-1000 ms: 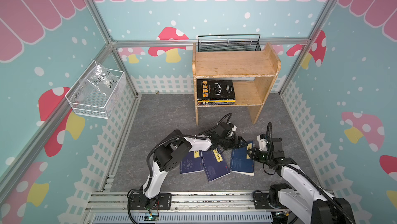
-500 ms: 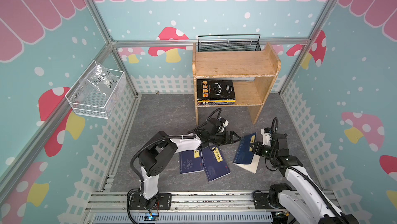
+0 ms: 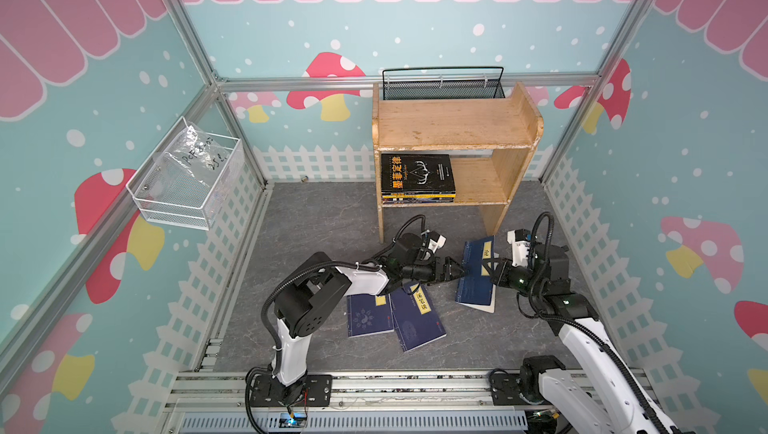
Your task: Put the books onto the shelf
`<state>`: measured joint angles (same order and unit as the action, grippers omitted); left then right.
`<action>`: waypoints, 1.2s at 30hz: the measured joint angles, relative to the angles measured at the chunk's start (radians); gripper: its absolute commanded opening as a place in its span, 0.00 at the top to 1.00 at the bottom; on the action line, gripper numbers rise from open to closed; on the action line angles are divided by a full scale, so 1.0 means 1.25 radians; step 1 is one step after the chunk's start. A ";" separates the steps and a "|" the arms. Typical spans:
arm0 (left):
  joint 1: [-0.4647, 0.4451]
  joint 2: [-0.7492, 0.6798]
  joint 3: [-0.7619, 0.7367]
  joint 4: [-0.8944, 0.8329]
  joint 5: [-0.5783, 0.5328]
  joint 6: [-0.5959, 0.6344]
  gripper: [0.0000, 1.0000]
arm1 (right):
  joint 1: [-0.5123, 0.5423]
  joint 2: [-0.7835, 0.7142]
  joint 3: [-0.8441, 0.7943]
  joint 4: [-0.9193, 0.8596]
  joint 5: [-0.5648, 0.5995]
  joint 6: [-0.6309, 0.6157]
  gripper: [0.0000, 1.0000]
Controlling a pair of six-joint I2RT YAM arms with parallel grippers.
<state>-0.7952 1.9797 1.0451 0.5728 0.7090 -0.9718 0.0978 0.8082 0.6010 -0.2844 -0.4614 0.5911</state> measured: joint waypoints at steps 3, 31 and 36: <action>0.000 0.009 -0.009 0.077 0.011 -0.031 0.09 | 0.000 0.000 0.015 0.006 -0.030 0.001 1.00; 0.012 0.110 -0.052 0.461 0.058 -0.221 0.60 | -0.004 0.075 -0.087 0.087 0.036 0.025 1.00; 0.012 0.110 -0.058 0.453 0.047 -0.219 0.74 | -0.004 0.080 -0.088 0.093 0.047 0.024 1.00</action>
<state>-0.7803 2.1166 0.9722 1.1397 0.7677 -1.2461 0.0933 0.9081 0.4908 -0.1684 -0.4030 0.6216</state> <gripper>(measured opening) 0.302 0.045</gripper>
